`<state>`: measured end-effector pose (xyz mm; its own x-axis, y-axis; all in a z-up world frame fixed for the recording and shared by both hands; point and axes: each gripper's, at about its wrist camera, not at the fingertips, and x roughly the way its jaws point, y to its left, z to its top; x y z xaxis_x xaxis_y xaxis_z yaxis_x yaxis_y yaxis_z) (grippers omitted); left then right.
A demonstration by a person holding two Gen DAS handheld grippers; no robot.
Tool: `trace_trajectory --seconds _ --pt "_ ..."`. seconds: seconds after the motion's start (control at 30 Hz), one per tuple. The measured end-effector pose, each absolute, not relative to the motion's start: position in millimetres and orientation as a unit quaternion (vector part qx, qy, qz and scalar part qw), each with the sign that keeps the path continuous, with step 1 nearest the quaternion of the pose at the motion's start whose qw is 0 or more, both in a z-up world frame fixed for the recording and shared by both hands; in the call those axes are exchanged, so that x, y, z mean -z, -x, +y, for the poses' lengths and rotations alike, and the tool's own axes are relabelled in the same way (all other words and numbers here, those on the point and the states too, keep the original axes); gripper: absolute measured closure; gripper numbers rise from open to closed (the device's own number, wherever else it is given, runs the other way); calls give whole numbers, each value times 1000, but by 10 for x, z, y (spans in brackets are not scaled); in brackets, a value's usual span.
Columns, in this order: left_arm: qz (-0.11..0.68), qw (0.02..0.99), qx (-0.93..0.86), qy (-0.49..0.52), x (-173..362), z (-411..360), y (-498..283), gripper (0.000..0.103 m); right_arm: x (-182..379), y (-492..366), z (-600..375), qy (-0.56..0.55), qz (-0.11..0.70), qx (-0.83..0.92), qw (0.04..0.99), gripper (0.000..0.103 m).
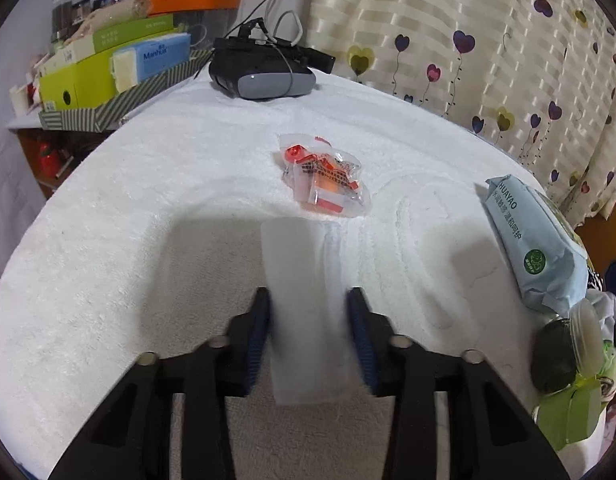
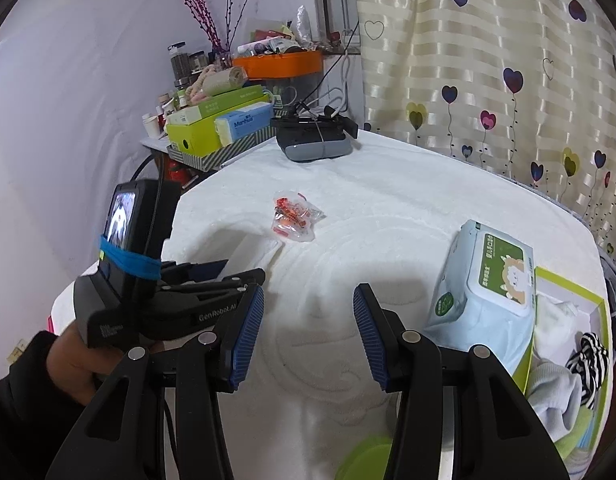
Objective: Organize soft objects
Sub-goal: 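Grasp the white towel with the left gripper while the right grasps the red packet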
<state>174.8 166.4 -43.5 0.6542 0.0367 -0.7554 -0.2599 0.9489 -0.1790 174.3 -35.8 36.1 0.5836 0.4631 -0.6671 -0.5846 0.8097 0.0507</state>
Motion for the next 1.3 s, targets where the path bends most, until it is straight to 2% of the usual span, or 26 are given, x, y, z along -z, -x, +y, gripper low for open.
trace_trajectory --seconds 0.07,0.13,0.57,1.03,1.3 --pt "404 900 -79 145 408 1701 -1716 80 -382 -1791 -339 88 349 -294 885 55" --pt "400 901 -79 149 377 1726 -1671 81 -410 -1833 -316 87 351 -296 884 55" --pt "348 913 -92 192 108 1945 -1135 81 -294 -2269 222 126 385 -318 857 55" --pt "335 913 -110 204 88 2183 -1012 81 178 -2934 930 126 451 -312 827 55" --pt "338 912 -108 207 112 2233 -1016 81 359 -3131 1104 149 463 -270 831 55"
